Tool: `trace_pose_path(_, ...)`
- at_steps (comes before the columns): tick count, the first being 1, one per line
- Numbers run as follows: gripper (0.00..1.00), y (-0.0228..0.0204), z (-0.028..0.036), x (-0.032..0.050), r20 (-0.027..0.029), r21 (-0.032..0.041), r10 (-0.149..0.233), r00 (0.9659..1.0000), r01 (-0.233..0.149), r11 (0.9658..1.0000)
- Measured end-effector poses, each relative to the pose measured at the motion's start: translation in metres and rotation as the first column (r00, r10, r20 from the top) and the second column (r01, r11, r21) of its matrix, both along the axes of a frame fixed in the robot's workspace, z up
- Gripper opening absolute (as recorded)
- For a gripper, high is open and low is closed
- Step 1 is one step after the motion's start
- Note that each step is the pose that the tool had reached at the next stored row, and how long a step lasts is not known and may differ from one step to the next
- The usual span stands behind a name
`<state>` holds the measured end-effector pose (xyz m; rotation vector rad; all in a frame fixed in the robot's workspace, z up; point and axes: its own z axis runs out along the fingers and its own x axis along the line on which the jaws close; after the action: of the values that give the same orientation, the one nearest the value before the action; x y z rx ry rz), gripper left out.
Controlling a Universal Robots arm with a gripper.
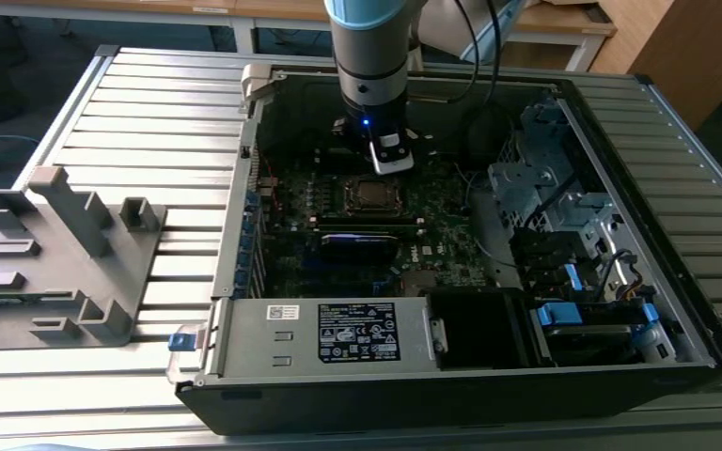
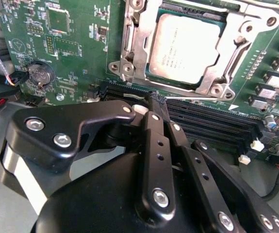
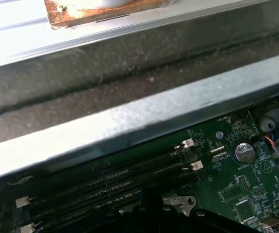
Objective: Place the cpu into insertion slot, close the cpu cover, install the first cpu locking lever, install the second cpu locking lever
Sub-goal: 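Install the first cpu locking lever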
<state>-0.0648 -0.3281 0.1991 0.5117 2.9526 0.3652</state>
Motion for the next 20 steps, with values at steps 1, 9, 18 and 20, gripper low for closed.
trace_pose_path(1, 0.1, 0.0, -0.0001, 0.0001, -0.0001, 0.0, 0.0, 1.0, 0.0, 1.0)
trace_pose_path(9, 0.1, 0.0, -0.0008, 0.0004, 0.0001, 0.0002, 0.0, 1.0, 0.0, 1.0)
trace_pose_path(18, 0.1, 0.0005, -0.0017, 0.0015, 0.0001, -0.0009, -0.002, 1.0, 0.002, 1.0)
trace_pose_path(20, 0.1, 0.0015, -0.0017, 0.0015, 0.0, -0.001, -0.005, 1.0, 0.005, 1.0)
